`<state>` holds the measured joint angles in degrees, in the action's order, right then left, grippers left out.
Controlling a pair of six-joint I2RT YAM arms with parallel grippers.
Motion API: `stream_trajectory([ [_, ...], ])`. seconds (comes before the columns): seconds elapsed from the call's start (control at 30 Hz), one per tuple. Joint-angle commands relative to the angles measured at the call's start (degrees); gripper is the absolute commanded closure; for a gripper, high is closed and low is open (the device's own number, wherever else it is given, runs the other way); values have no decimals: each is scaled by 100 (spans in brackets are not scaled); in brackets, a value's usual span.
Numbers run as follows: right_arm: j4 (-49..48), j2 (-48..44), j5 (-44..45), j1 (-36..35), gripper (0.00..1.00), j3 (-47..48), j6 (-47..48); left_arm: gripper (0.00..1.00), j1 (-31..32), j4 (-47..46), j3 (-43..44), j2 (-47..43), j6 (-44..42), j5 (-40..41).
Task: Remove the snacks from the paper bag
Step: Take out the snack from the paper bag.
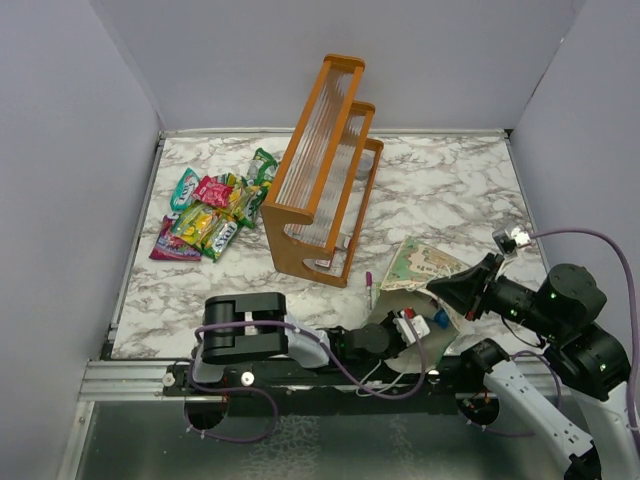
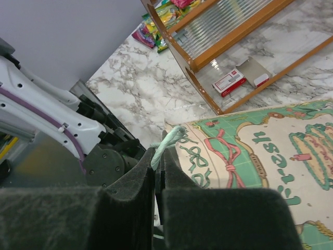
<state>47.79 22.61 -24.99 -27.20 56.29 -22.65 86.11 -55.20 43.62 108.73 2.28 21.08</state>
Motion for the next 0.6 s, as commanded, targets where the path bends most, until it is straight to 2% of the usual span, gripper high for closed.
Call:
stream_trajectory([
  [0.0, -289, 111, -219, -22, 98, -4, 85, 71, -63, -182, 375, 333, -150, -346],
  [0.2, -220, 185, -182, -22, 98, 42, 175, 56, -76, -300, 555, 587, -590, -652],
  [0.37, -240, 208, -102, -22, 98, -18, 162, 54, -76, -173, 771, 715, -803, -380],
  [0.5, -218, 299, 10, -21, 98, 43, 178, 56, -84, -126, 694, 489, -785, -258],
  [0.57, -165, 354, 162, -22, 98, 116, 196, 59, -85, 241, 748, 317, -717, -254],
])
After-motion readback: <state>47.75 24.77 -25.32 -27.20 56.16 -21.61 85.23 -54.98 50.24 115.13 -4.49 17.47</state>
